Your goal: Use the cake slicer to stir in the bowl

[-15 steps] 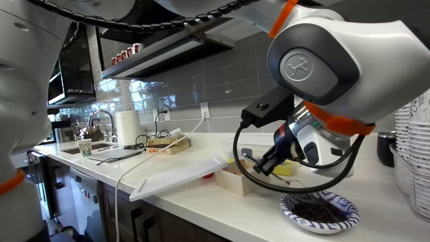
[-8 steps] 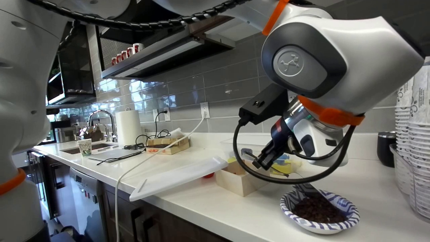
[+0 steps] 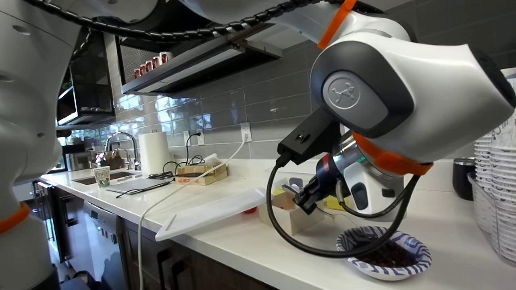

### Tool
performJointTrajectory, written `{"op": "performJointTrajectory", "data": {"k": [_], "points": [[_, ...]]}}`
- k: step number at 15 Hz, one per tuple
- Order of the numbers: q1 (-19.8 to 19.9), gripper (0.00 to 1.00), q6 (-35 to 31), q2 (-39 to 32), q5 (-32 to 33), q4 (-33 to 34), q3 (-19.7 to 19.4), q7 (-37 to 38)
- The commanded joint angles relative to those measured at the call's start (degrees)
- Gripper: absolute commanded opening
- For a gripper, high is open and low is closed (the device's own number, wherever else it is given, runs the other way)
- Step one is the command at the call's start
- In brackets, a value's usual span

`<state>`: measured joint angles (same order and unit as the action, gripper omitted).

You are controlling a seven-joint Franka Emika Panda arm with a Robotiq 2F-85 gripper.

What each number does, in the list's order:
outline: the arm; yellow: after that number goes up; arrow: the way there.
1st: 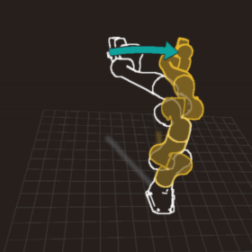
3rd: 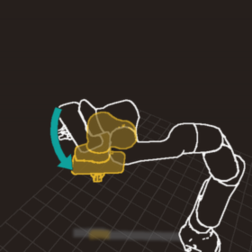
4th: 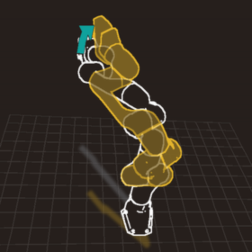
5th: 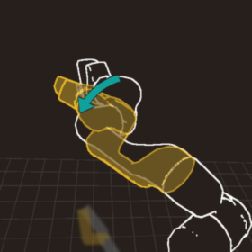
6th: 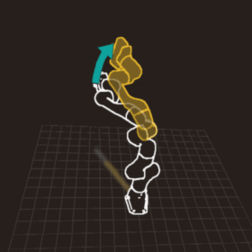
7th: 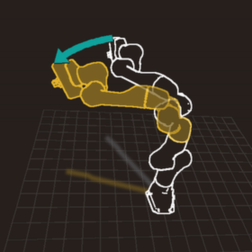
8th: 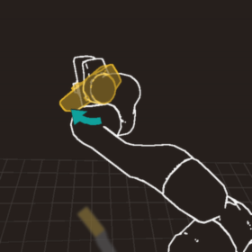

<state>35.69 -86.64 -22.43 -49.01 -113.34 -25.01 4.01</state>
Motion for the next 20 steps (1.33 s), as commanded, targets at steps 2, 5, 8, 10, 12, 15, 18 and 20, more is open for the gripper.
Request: {"op": "performJointTrajectory", "data": {"k": [2,5,8,10,12,15,18,20], "points": [[0.85,0.01,3.34,0.25,-0.8,0.34,0.12,-0.94],[0.82,0.01,4.3,-0.24,-0.36,0.88,-0.01,0.31],[0.8,0.01,5.35,-0.73,-0.54,1.15,-0.02,1.16],[0.56,0.01,5.25,-0.81,-0.19,1.31,-0.18,2.36],[0.19,0.01,4.43,-0.6,0.58,1.47,-0.45,3.99],[-0.52,0.01,1.32,0.3,0.98,1.5,-0.55,4.14],[-1.21,0.01,-1.73,0.4,1.37,1.62,-0.19,3.24],[-1.41,0.01,-2.28,-0.07,1.29,1.76,0.12,2.92]]}}
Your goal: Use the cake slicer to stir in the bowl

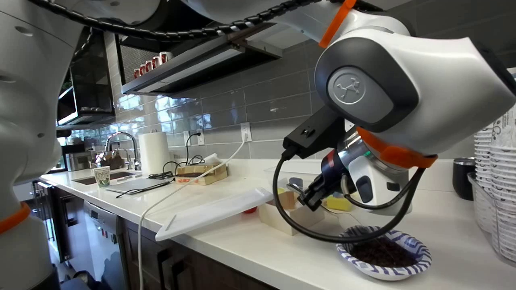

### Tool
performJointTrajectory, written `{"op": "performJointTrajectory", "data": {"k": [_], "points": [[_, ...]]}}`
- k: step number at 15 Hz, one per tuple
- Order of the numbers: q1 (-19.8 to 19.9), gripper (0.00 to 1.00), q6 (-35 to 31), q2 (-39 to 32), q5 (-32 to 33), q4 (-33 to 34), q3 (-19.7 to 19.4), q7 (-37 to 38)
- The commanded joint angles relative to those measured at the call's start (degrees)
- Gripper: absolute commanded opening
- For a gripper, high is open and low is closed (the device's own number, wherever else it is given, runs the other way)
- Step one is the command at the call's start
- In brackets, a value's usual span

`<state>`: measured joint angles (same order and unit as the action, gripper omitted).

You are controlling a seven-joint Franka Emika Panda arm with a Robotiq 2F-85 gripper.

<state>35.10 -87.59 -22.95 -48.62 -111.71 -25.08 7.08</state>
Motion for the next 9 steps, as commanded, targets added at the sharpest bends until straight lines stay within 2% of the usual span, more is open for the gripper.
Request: {"op": "performJointTrajectory", "data": {"k": [1,9], "points": [[-0.84,0.01,-1.45,0.18,0.67,0.09,0.36,-0.44],[-0.97,0.01,-1.89,0.16,-1.14,-0.21,1.66,-3.76]]}}
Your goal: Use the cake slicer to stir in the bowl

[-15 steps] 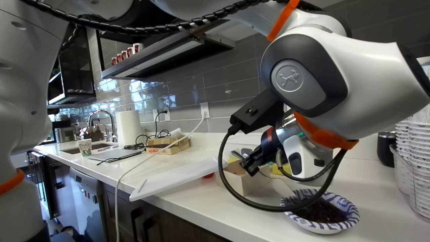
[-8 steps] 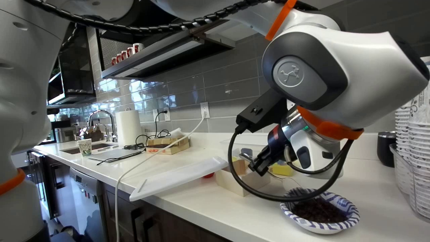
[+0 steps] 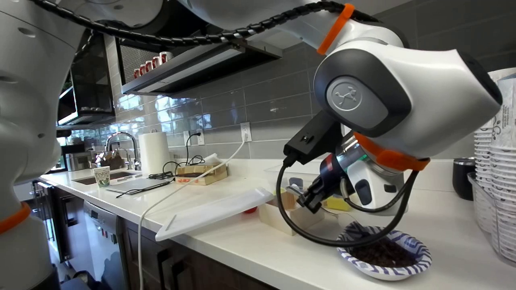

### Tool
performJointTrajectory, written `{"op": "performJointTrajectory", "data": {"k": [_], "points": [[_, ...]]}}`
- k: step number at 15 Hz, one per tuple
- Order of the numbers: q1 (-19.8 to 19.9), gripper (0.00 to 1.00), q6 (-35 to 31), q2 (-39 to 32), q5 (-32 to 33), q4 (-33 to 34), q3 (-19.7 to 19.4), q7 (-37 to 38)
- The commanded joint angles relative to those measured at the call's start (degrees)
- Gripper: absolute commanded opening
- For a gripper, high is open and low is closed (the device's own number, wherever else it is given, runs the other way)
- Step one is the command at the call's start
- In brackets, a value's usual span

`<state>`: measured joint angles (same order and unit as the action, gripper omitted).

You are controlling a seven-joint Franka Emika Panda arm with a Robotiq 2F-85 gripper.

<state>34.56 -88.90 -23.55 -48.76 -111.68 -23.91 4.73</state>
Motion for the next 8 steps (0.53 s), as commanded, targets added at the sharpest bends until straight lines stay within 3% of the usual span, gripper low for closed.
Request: {"op": "performJointTrajectory", "data": {"k": [1,8], "points": [[-0.5,0.01,-0.37,0.89,-1.23,-0.25,0.68,-1.84],[-1.22,0.01,1.99,1.25,-3.39,-0.18,1.89,-2.81]]}}
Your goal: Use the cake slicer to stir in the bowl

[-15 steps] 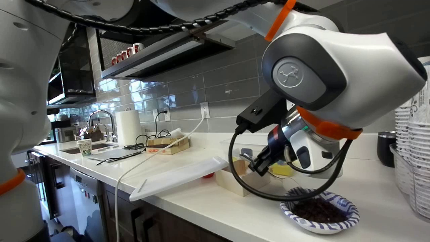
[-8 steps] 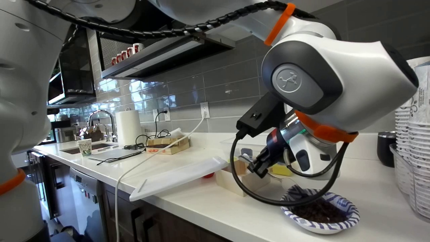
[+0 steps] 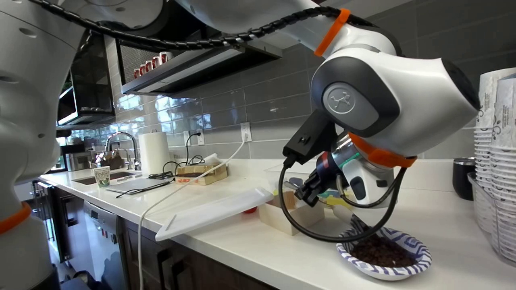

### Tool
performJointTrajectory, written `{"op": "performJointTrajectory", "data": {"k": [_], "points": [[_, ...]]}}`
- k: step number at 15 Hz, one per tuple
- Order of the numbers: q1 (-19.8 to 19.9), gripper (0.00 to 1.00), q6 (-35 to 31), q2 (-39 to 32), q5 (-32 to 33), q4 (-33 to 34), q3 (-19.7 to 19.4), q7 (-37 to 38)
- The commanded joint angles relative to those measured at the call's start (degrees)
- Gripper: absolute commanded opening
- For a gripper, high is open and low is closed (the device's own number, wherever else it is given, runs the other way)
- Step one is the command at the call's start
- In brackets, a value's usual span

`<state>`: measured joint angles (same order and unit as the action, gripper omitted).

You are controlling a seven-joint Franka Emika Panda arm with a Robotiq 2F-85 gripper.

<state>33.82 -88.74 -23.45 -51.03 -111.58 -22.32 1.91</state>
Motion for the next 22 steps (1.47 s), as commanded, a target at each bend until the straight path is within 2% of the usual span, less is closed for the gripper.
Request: {"op": "performJointTrajectory", "data": {"k": [1,9,16,18,22], "points": [[-0.7,0.01,2.42,1.1,-0.96,-0.2,0.3,0.65],[0.26,0.01,10.56,-0.34,-0.17,1.65,-1.29,6.3],[3.97,0.01,14.48,-4.88,-0.3,3.33,-2.63,7.43],[5.16,0.01,13.99,-6.01,-0.53,4.0,-2.68,6.63],[5.05,0.01,9.68,-4.22,-0.88,4.05,-2.56,5.89]]}}
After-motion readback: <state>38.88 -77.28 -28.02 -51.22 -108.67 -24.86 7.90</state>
